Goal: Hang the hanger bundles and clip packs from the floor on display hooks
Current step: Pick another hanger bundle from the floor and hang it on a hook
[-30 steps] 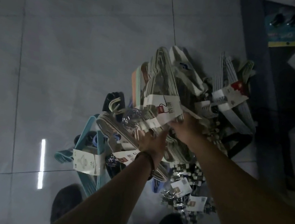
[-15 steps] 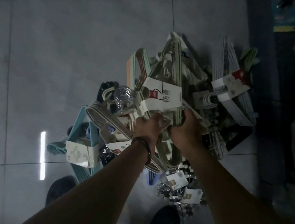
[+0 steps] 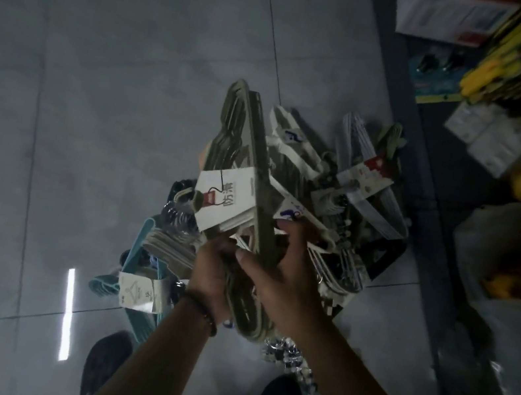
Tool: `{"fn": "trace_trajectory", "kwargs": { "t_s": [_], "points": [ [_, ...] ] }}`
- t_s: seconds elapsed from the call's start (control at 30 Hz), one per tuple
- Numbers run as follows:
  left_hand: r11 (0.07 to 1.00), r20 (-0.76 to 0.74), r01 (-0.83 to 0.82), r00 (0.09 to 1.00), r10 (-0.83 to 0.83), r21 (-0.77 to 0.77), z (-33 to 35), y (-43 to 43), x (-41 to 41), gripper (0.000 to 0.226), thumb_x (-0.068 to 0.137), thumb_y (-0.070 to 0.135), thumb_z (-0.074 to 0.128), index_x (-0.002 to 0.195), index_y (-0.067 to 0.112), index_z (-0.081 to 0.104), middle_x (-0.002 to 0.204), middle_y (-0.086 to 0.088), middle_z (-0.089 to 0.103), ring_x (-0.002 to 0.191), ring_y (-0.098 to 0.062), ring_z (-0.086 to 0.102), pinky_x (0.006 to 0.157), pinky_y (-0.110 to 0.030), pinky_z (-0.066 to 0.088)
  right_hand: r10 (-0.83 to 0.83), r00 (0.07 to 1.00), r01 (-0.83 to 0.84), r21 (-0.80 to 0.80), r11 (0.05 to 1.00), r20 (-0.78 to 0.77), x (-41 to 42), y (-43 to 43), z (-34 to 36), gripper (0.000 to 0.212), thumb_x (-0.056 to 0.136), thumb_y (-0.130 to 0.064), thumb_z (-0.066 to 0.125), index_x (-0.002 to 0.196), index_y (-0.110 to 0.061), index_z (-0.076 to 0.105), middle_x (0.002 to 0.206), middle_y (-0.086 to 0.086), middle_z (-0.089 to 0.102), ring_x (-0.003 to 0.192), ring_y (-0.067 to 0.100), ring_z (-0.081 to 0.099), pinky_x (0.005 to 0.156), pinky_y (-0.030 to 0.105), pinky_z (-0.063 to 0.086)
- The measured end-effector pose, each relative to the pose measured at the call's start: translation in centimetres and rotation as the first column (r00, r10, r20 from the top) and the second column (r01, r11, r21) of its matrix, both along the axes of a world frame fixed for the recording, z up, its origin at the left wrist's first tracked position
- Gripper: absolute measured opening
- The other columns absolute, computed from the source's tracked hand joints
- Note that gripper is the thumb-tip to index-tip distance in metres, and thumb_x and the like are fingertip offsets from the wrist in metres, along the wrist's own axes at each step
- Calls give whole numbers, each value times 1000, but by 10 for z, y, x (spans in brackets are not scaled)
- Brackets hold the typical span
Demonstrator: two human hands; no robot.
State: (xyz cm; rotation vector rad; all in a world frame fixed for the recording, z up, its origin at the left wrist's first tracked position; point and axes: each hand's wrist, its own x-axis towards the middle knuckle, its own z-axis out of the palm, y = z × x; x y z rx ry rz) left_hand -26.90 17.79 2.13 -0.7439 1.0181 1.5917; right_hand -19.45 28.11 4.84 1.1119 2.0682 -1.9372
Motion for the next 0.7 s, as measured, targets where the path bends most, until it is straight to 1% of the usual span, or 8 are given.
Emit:
{"fn": "trace_trajectory", "kwargs": {
  "t_s": [0.1, 0.23, 0.33, 0.4, 0.47, 0.53, 0.63, 0.7],
  "points": [
    [1000, 1, -9, 1000, 9, 19, 18, -6, 3, 40, 96, 26, 38, 110, 6, 70, 102, -22, 71, 77, -33, 74, 65, -37, 62, -31, 999, 32, -25, 999, 19, 11, -5, 12, 61, 84, -37, 82, 132, -36, 44, 114, -11, 68, 102, 7, 69, 85, 41, 63],
    [995, -71, 78, 995, -74, 56, 57, 1, 20, 35, 97, 32, 47, 103, 8, 72, 89, -14, 71, 71, -24, 68, 66, -31, 55, -228, 973, 232, -136, 963, 45, 24, -5, 33, 74, 73, -23, 84, 141, -30, 55, 117, -10, 75, 102, 13, 75, 81, 38, 64],
    [981, -138, 193, 972, -192, -6, 62, 10, 34, 37, 99, 38, 48, 111, 10, 70, 92, -12, 64, 70, -22, 64, 70, -34, 52, -359, 927, 373, -346, 861, 108, 28, 15, 46, 63, 71, -31, 82, 131, -16, 71, 114, 7, 79, 97, 28, 78, 81, 44, 61],
    [949, -196, 310, 928, -316, -63, 65, 18, 44, 35, 102, 40, 47, 106, 14, 70, 79, -4, 65, 64, -18, 60, 66, -34, 46, -447, 878, 474, -453, 756, 173, 30, 28, 57, 49, 79, -34, 83, 123, -13, 75, 112, 17, 78, 93, 31, 77, 81, 42, 58],
    [912, -221, 408, 886, -408, -47, 71, 23, 50, 41, 105, 49, 46, 108, 16, 69, 71, 5, 67, 60, -14, 61, 62, -31, 46, -483, 843, 532, -494, 688, 235, 36, 34, 67, 30, 91, -28, 77, 115, -10, 76, 101, 20, 79, 76, 29, 76, 66, 35, 59],
    [850, -253, 524, 816, -519, -54, 76, 19, 48, 56, 103, 69, 38, 117, 25, 69, 89, 8, 74, 79, -13, 69, 71, -31, 53, -522, 810, 575, -538, 616, 268, 41, 35, 73, 19, 100, -22, 66, 111, -7, 70, 76, 12, 76, 50, 18, 68, 40, 23, 49],
    [799, -255, 561, 757, -601, -216, 53, -8, 41, 63, 101, 75, 17, 108, 36, 66, 103, 6, 68, 98, -15, 64, 84, -33, 51, -598, 739, 659, -520, 544, 311, 49, 31, 64, 12, 101, -22, 63, 98, -11, 65, 61, 5, 64, 38, 13, 55, 34, 19, 39],
    [806, -241, 397, 812, -531, -438, 18, -30, 37, 59, 98, 77, 37, 104, 25, 64, 107, -5, 68, 95, -22, 64, 81, -42, 56, -632, 703, 692, -524, 497, 328, 52, 27, 52, 14, 100, -25, 64, 93, -13, 65, 60, 2, 55, 42, 15, 49, 35, 19, 37]
  ]
}}
